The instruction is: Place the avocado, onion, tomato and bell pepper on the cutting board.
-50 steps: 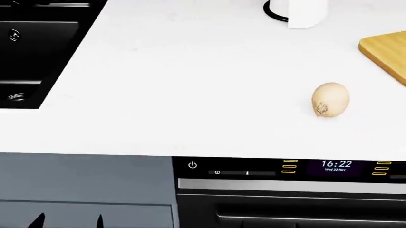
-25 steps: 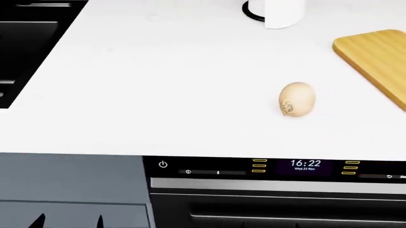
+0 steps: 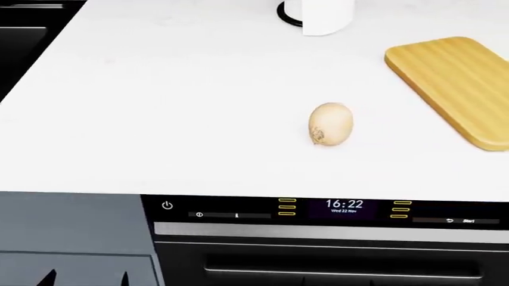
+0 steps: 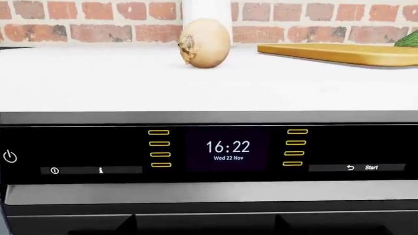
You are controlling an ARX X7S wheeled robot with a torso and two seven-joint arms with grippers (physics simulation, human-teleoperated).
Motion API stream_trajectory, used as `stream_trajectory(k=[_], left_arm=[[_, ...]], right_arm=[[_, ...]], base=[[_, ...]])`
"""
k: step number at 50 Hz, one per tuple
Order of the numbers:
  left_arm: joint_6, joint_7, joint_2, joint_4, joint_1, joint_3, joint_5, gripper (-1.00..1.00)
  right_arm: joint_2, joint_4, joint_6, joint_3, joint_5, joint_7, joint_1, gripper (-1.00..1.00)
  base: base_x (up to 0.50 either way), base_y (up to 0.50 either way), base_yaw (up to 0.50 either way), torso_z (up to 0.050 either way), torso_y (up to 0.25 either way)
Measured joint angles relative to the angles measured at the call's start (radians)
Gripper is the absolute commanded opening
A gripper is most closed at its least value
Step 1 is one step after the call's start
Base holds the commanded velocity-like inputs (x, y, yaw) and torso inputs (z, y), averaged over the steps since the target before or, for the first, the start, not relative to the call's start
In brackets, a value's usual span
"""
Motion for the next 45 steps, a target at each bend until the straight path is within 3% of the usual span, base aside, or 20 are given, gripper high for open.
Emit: stream_trajectory(k=[45], left_arm=[[-0.005,-0.044,-0.025,0.018,-0.001,0.041,-0.024,1.00]], right_arm=[[0.039,-0.050,0.017,-0.030,0.034,0.039,-0.023,1.00]], base=[[0.00,-0.23,0.00,0.000,0.000]])
